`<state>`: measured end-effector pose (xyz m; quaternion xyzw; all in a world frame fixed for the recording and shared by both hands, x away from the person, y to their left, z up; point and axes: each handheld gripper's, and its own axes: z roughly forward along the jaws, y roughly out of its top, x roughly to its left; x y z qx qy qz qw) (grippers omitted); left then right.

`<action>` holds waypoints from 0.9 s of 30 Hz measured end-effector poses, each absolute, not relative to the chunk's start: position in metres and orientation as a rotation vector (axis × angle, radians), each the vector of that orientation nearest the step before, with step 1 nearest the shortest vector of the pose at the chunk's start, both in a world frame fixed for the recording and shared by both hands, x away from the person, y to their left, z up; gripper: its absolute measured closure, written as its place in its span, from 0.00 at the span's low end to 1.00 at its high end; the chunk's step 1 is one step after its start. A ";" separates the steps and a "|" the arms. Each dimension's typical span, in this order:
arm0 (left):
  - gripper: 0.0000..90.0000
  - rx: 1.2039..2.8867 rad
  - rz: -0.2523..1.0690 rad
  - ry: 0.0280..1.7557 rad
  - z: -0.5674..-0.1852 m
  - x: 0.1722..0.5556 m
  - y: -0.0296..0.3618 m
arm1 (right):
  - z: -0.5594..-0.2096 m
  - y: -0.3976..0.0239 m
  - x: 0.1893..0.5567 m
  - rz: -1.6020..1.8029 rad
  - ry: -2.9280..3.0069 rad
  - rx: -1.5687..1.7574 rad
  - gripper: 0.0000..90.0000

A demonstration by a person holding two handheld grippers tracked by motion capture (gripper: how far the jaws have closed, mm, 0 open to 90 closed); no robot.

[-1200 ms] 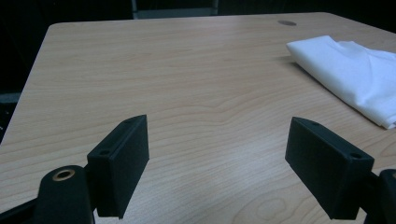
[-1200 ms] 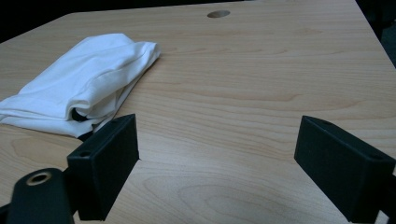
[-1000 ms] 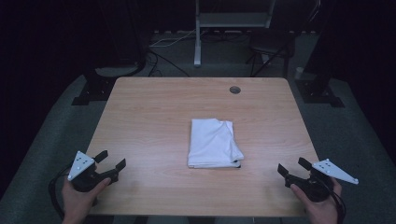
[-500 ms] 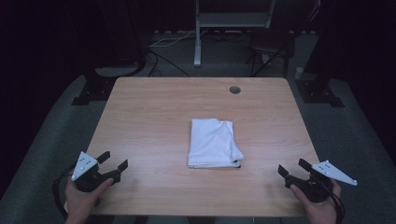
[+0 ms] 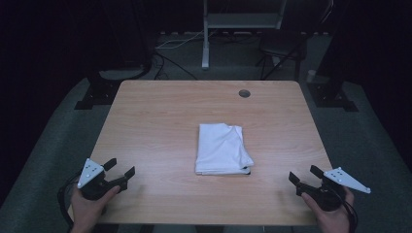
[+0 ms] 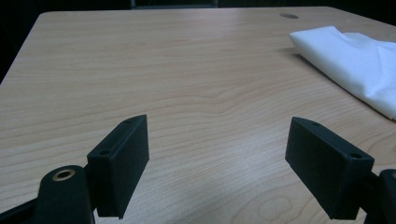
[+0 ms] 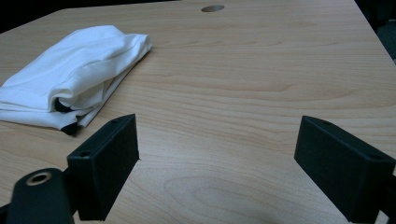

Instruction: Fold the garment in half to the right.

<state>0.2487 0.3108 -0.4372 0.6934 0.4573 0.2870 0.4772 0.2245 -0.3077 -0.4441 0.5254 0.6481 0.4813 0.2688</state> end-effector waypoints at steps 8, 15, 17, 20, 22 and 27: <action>0.24 1.699 0.733 1.117 -0.437 0.248 0.308 | -0.444 -0.308 0.225 1.300 1.750 1.422 0.15; 0.24 1.709 0.767 1.113 -0.437 0.247 0.302 | -0.444 -0.308 0.224 1.296 1.753 1.418 0.15; 0.24 1.715 0.771 1.111 -0.437 0.248 0.301 | -0.444 -0.308 0.224 1.299 1.754 1.417 0.15; 0.24 1.711 0.773 1.111 -0.437 0.248 0.300 | -0.444 -0.308 0.224 1.300 1.752 1.418 0.15; 0.24 1.697 0.761 1.121 -0.437 0.249 0.302 | -0.444 -0.308 0.224 1.305 1.753 1.413 0.15; 0.24 1.676 0.762 1.123 -0.437 0.248 0.303 | -0.444 -0.310 0.224 1.310 1.747 1.420 0.15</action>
